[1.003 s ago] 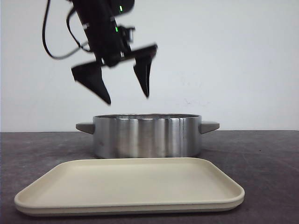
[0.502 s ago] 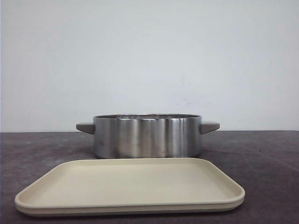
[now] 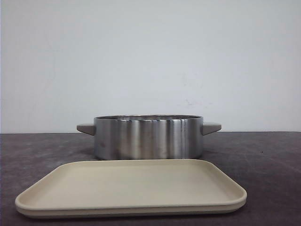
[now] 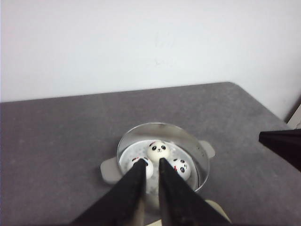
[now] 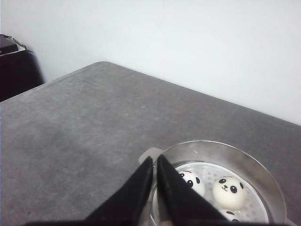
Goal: Steam buns
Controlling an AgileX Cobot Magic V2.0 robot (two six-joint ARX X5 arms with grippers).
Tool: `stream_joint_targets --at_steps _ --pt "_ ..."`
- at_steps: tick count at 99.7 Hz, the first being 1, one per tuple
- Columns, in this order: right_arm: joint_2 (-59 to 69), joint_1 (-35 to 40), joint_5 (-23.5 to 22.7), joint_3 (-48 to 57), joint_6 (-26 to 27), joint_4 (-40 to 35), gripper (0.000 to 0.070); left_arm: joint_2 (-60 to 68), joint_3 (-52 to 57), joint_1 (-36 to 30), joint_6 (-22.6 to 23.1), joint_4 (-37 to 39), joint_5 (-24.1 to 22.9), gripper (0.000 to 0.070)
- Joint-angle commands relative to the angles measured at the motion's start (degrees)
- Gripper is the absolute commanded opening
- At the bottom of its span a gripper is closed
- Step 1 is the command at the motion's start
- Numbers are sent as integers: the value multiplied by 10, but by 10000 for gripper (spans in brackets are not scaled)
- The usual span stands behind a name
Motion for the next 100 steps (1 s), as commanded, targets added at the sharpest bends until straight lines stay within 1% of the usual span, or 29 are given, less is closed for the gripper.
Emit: stream_joint_targets --at_steps 1,8,68,87,93,100 --pt "4 6 0 9 -4 5 8 7 5 -5 6 -6 -3 0" --pt "4 6 0 9 -4 5 7 7 5 -5 -3 -12 2 0" --pt "3 7 0 9 -4 5 8 7 5 -5 -3 -10 1 0" --pt "-26 -11 0 2 -3 0 8 7 5 -5 -3 -10 1 0" --pt "-47 -28 0 -18 -4 -3 8 7 5 -5 -3 -10 1 0" --pt "-80 -56 0 -59 -6 18 8 7 5 -5 -3 -10 1 0"
